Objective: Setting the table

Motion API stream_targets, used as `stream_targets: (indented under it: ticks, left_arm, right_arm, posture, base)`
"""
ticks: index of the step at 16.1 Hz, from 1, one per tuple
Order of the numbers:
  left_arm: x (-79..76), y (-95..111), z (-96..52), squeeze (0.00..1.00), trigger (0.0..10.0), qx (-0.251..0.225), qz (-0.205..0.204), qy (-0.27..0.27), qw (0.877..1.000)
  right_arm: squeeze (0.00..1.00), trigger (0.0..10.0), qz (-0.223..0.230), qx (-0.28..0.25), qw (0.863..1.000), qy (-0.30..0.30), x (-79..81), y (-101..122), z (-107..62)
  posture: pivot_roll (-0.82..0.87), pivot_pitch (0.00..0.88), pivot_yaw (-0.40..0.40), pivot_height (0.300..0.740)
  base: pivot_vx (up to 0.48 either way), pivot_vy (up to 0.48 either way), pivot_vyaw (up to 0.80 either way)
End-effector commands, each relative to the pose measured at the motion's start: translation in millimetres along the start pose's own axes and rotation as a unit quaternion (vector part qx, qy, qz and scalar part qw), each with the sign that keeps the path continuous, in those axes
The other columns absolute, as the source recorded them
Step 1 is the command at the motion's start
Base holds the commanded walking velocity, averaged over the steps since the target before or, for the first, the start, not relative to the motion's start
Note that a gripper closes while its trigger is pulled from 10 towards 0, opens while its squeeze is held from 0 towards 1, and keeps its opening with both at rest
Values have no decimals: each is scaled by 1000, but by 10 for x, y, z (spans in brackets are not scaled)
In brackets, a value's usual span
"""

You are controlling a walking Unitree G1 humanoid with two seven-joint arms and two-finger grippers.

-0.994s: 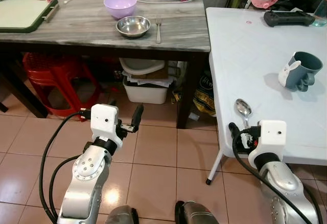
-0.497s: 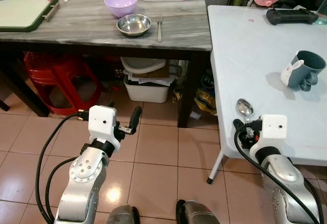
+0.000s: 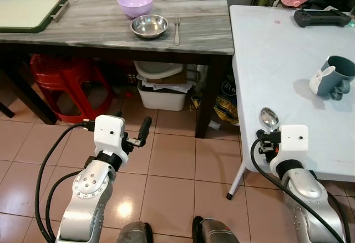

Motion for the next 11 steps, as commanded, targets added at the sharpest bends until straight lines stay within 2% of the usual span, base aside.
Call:
stream_targets:
  ticks: [1,3,4,6,8,9,11]
  left_arm:
    - [24,35,-30,0,10000,-3,6,1,1000]
    - [21,39,-32,0,10000,-3,7,0,1000]
    - [20,39,-35,0,10000,-3,7,0,1000]
    - [18,40,-32,0,10000,-3,7,-2,1000]
    - [21,40,-33,0,10000,-2,7,-3,1000]
    - [18,41,-31,0,10000,-2,8,-4,1000]
    - [8,49,-24,0,10000,-3,11,-7,1000]
  right_arm:
    - [0,0,-34,50,997,-37,-140,-226,-28]
    - [0,0,-27,44,998,-38,-120,-221,-57]
    - [0,4078,-24,46,998,-38,-105,-244,-96]
    - [0,10000,-8,53,998,-40,-79,-290,-144]
    - [0,10000,6,55,998,-42,-65,-313,-170]
    - [1000,10000,13,54,997,-47,-71,-319,-183]
    - [1000,10000,42,47,997,-50,-88,-328,-194]
  posture:
    - [41,140,45,740]
    - [42,139,45,740]
    - [42,139,46,740]
    - [39,140,46,740]
    - [37,140,50,740]
    - [37,139,51,740]
    - [37,141,54,740]
  base:
    - [0,0,0]
    - [0,0,0]
    - [0,0,0]
    - [0,0,0]
    - [0,0,0]
    - [0,0,0]
    - [0,0,0]
Point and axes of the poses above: a point about 5 cm out from each wrist's last joint towards the gripper, its own z axis pointing out of the wrist towards the gripper, its own y axis along the axis of the wrist's last joint, x = y × z, the point moved 2 cm from there along z, pointing out of the wrist towards the gripper
